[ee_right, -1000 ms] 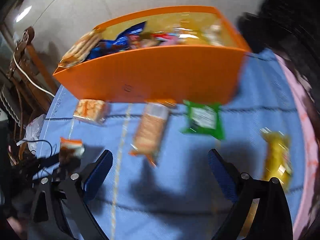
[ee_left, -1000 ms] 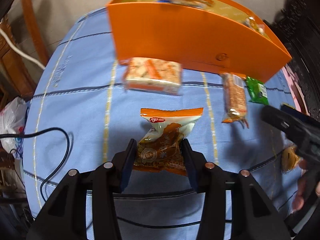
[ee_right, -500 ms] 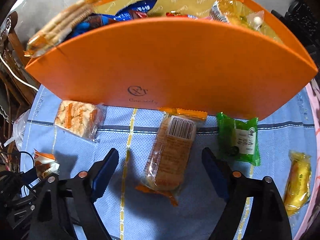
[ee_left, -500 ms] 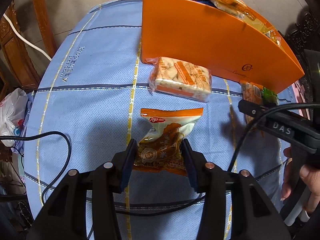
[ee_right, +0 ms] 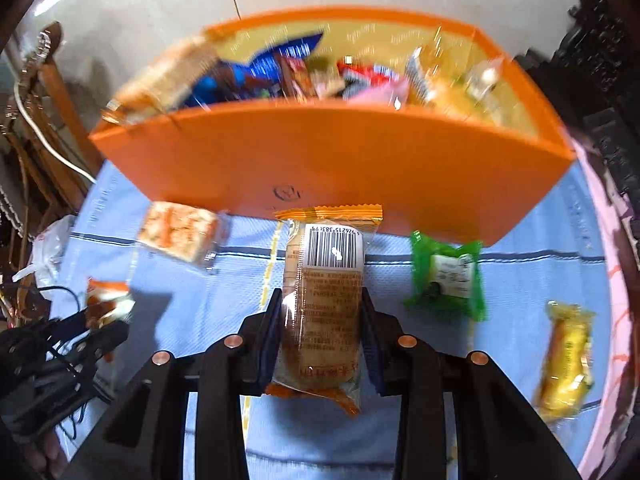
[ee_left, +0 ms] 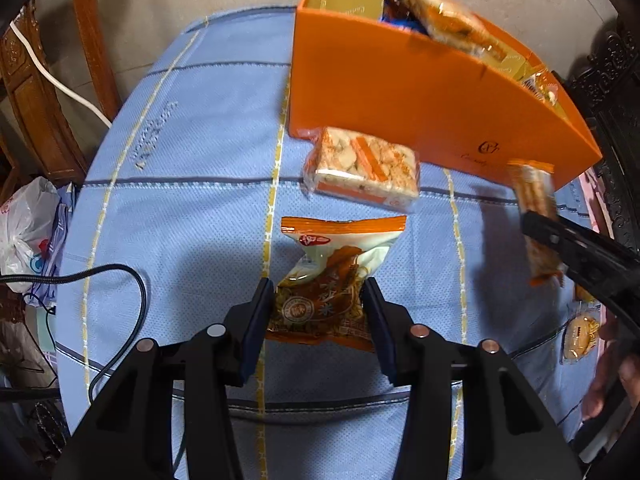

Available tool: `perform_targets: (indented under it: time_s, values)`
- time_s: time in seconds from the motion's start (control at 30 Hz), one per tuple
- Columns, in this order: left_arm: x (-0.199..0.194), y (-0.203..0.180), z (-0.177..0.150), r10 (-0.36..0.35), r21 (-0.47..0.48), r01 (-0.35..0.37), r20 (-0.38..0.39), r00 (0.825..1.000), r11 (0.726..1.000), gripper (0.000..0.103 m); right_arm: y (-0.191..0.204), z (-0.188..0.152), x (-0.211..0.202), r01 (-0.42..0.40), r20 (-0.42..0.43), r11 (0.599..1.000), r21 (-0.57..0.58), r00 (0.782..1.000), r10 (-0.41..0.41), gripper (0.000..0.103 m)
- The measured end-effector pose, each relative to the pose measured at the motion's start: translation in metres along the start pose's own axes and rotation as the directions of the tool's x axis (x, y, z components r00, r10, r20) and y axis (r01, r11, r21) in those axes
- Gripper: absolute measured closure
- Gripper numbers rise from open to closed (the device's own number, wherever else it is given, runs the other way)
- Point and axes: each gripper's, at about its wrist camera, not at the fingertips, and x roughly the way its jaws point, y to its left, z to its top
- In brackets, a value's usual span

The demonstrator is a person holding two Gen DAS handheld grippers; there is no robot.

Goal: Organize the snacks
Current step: 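Carry the snack bag and bread stick pack into the orange box, release both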

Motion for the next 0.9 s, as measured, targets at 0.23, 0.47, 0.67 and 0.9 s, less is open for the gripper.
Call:
perform_targets:
  time_s: [0.23, 0.47, 0.67, 0.9]
  values:
    - [-0.034, -0.013, 0.016, -0.025, 0.032, 0.023, 0.069, 0.997, 0.999, 0.058, -0.018, 0.000, -0.054, -0.008, 0.067, 1.000, -0.014, 0.998, 0.009, 0.067]
    - [-0.086, -0.038, 0.052, -0.059, 0.093, 0.042, 0.186, 0.981, 0.995, 0.058, -0.030, 0.021, -0.098, -0.038, 0.156, 0.999, -0.036, 0.987, 0.044, 0.067]
    - [-0.114, -0.066, 0.104, -0.108, 0.150, 0.068, 0.276, 0.955, 0.986, 0.058, -0.034, 0.064, -0.112, -0.032, 0.235, 0.998, -0.049, 0.971, 0.043, 0.067]
    - [-0.108, -0.094, 0.159, -0.140, 0.175, 0.093, 0.283, 0.949, 0.980, 0.058, -0.043, 0.117, -0.105, -0.035, 0.278, 0.999, -0.036, 0.960, 0.043, 0.067]
